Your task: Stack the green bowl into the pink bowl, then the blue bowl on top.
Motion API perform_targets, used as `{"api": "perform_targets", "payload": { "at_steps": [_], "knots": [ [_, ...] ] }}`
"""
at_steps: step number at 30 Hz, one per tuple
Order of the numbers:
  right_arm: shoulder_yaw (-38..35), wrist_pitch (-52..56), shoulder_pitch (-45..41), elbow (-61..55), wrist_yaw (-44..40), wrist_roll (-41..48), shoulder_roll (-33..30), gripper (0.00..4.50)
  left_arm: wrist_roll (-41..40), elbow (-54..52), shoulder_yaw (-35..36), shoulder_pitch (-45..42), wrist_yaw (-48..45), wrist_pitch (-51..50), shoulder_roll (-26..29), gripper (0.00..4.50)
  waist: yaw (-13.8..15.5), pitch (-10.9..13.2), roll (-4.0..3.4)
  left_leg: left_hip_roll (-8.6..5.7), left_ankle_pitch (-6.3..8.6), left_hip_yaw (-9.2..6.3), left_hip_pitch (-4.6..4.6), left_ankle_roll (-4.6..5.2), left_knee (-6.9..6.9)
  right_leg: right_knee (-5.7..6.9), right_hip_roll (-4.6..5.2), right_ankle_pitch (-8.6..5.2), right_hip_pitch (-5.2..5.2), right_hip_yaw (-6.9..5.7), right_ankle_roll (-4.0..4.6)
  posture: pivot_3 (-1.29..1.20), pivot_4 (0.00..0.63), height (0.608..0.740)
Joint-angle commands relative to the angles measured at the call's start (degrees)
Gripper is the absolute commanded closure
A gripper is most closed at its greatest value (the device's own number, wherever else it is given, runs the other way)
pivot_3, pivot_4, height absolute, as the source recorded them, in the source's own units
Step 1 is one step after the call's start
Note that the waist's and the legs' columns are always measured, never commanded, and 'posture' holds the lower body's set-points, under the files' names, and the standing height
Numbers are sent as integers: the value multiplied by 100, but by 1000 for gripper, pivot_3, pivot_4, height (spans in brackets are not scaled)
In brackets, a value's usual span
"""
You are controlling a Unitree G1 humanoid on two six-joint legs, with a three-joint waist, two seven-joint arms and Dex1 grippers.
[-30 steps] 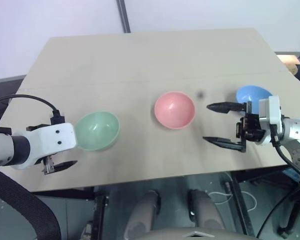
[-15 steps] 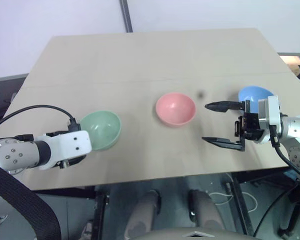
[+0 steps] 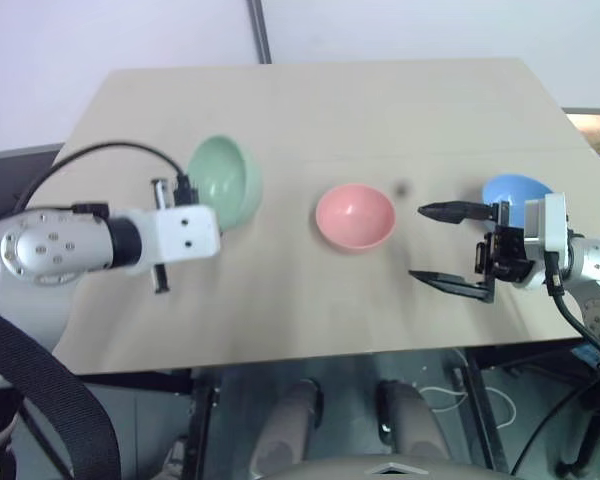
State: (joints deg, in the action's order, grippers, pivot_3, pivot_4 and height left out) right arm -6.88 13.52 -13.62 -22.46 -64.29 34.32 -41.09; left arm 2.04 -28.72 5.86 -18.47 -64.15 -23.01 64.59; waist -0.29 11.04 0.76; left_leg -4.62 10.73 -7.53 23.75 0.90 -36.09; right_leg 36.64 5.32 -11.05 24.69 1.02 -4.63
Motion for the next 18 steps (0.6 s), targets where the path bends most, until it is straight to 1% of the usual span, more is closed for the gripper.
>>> {"api": "perform_targets", "payload": {
  "at_steps": [1,2,5,7,10,11,12,13,15,16,18],
  "knots": [
    [-379,-8,141,-385,230,119,-106,0,-23,657,-889,-1246,-282,559,-334,4480,7,0,1,-1,0,0,0,1,0,0,-1,1,-2,-2,-1,0,150,740],
    [-431,1,200,-431,284,119,-125,0,-5,876,-1166,-1636,-419,729,-514,4480,0,0,1,-1,-1,1,0,1,-1,-1,-2,1,-2,-1,-2,0,150,740],
    [-696,18,551,-678,486,116,-183,0,99,1758,-2050,-2631,-957,1914,-1193,4480,25,1,5,-4,-1,-1,3,1,-10,-1,-2,2,-7,-4,-3,0,150,740],
    [-809,44,725,-827,622,135,-190,0,198,2291,-2388,-2970,-1109,2642,-1520,4480,22,1,5,-7,-1,1,5,2,-11,-3,1,2,-8,0,-3,0,150,740],
    [-904,74,934,-1038,803,117,-193,0,321,3038,-2696,-3353,-1175,3425,-1954,4480,-39,1,5,-7,1,8,4,4,-11,-3,2,12,-5,9,12,0,150,740],
    [-957,87,1026,-1120,865,117,-192,0,354,3242,-2779,-3443,-1223,3697,-2036,3848,-49,1,5,-6,1,7,4,5,-11,-2,2,11,-5,8,11,0,150,740],
    [-1010,102,1101,-1184,924,120,-192,0,398,3410,-2822,-3510,-1236,3881,-2098,3722,-50,1,5,-5,0,6,4,5,-12,-1,0,7,-4,8,5,0,150,740],
    [-1055,102,1158,-1219,969,112,-193,0,459,3572,-2831,-3577,-1173,4018,-2158,3248,-57,1,5,-4,1,7,3,5,-12,-1,-1,3,-4,8,-2,0,150,740],
    [-1108,99,1237,-1253,1040,93,-202,0,571,3804,-2792,-3673,-989,4226,-2247,2528,-47,1,5,-5,0,7,2,6,-12,1,0,2,-4,9,-3,0,150,740],
    [-1126,134,1274,-1257,1098,90,-206,0,592,3878,-2752,-3702,-939,4295,-2260,2046,-46,1,5,-5,0,4,3,6,-14,2,-1,2,-5,6,-4,0,150,740],
    [-1128,220,1302,-1222,1250,40,-204,0,486,3861,-2605,-3699,-921,4196,-2226,2046,-49,1,6,-7,0,6,2,6,-18,2,1,3,-7,8,-5,0,150,740]
  ]
}}
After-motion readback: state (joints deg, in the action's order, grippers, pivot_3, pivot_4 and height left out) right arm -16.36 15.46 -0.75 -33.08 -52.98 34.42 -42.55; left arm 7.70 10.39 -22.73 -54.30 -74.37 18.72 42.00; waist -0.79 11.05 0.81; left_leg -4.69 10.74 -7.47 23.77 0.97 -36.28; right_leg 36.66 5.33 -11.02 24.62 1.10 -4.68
